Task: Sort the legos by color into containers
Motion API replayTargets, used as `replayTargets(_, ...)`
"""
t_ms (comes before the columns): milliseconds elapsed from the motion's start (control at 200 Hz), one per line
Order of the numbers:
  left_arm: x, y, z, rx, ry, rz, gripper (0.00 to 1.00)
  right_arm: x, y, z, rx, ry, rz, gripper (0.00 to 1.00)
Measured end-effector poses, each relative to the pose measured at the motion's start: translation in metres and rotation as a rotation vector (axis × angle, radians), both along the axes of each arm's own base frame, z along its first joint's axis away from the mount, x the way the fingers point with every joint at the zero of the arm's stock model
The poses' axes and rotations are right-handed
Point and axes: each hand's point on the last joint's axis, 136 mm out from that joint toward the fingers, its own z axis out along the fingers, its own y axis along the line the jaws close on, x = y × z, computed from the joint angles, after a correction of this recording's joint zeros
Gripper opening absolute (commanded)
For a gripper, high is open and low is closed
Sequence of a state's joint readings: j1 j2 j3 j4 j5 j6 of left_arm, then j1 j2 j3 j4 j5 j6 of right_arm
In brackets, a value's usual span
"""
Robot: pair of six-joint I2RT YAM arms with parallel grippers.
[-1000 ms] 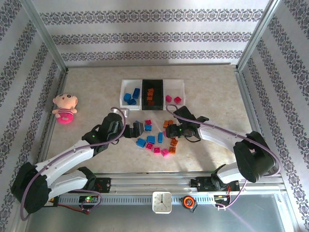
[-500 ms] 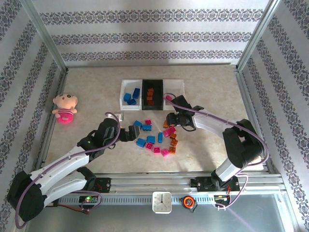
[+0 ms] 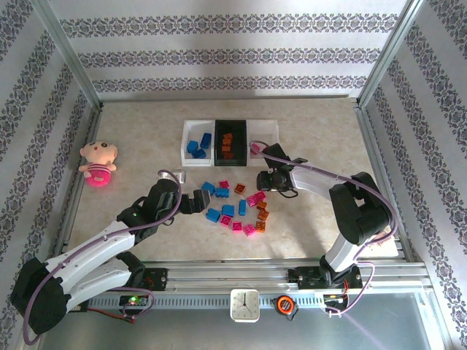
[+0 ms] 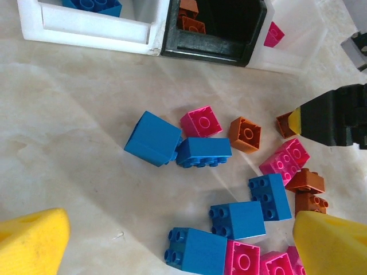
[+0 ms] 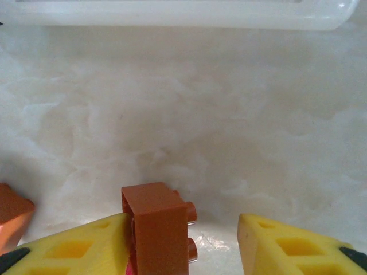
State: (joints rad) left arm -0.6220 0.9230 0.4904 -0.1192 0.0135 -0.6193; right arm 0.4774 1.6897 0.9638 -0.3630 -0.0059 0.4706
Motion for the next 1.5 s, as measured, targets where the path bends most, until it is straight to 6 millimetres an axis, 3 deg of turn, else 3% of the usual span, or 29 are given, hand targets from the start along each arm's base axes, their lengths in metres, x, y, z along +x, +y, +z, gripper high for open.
replayTargets(130, -0.001, 0.001, -0.004, 0.005, 0.011, 0.002, 1.00, 0.001, 0.003, -0.004, 0.005, 0.010, 0.009, 0.53)
replayTargets(260, 0.000, 0.001, -0.005, 0.007, 0.012, 0.005, 0.99, 0.002, 0.006, -0.014, 0.006, 0.031, 0.016, 0.40)
replayTargets(470, 0.000, 0.004, -0.006, 0.015, 0.013, 0.023, 0.99, 0.005, 0.011, -0.010, 0.032, 0.021, 0.041, 0.24)
replayTargets(550, 0.000, 0.006, -0.006, 0.017, 0.008, 0.030, 0.99, 0.005, 0.013, -0.002, 0.047, 0.008, 0.052, 0.21)
replayTargets(635, -0.001, 0.009, -0.004, 0.019, -0.002, 0.040, 0.99, 0.005, 0.018, 0.020, 0.074, -0.033, 0.074, 0.20)
replayTargets(705, -0.001, 0.011, -0.003, 0.022, -0.006, 0.046, 0.99, 0.010, 0.030, 0.046, 0.101, -0.083, 0.105, 0.20)
replayTargets(845, -0.004, 0.015, -0.005, 0.026, -0.006, 0.052, 0.99, 0.037, 0.074, 0.103, 0.176, -0.213, 0.176, 0.21)
replayTargets(939, -0.008, 0.018, -0.008, 0.027, 0.000, 0.054, 0.99, 0.059, 0.099, 0.122, 0.205, -0.264, 0.198, 0.22)
replayTargets(1099, -0.013, 0.021, -0.011, 0.030, 0.009, 0.055, 0.99, 0.099, 0.121, 0.109, 0.179, -0.277, 0.185, 0.23)
replayTargets(1289, -0.015, 0.022, -0.012, 0.032, 0.016, 0.051, 0.99, 0.134, 0.126, 0.082, 0.090, -0.272, 0.135, 0.30)
replayTargets(1389, -0.017, 0.022, -0.015, 0.034, 0.023, 0.048, 0.99, 0.148, 0.125, 0.082, 0.053, -0.287, 0.112, 0.38)
replayTargets(1504, -0.018, 0.022, -0.019, 0.038, 0.034, 0.043, 1.00, 0.161, 0.126, 0.094, 0.032, -0.324, 0.101, 0.52)
